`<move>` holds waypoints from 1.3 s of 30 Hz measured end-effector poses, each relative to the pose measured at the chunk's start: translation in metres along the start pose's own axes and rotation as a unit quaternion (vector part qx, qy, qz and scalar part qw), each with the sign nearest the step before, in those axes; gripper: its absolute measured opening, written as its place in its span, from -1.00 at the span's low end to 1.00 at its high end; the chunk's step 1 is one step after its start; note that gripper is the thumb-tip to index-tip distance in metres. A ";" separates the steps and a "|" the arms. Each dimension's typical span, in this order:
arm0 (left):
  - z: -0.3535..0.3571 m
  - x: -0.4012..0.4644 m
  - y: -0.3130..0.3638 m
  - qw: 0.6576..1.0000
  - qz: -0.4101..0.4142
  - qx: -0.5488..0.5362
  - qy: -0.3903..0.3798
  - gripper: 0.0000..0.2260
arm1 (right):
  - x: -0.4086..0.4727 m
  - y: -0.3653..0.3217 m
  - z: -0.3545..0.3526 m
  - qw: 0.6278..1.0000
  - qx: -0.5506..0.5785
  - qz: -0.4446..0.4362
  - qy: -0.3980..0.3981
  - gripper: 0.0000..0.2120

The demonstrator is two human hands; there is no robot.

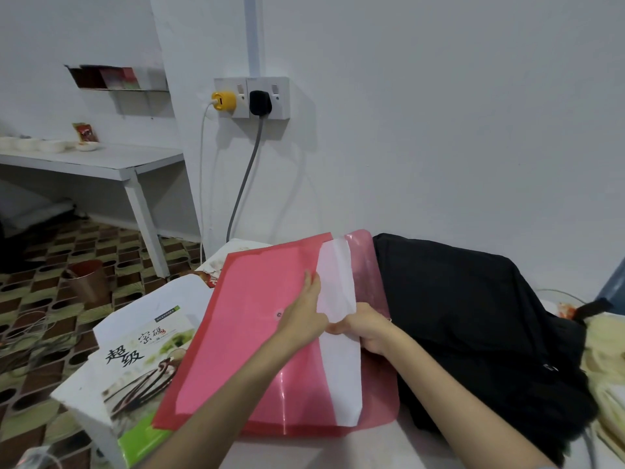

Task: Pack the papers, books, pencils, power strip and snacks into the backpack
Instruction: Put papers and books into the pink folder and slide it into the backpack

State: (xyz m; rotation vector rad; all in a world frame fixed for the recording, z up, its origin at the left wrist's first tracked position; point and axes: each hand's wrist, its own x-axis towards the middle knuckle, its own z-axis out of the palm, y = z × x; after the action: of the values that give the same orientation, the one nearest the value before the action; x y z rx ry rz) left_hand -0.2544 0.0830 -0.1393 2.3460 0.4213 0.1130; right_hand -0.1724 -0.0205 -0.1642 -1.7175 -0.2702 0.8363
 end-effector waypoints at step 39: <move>0.017 0.010 0.009 0.975 0.039 -0.219 -0.001 -0.31 | 0.010 -0.014 -0.013 0.994 0.105 -0.025 0.028 -0.82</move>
State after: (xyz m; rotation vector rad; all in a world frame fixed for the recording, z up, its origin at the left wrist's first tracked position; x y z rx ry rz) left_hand -0.2390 0.0688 -0.1460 1.9258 0.2698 0.2179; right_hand -0.1536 -0.0199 -0.1535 -1.5292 -0.1803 0.7509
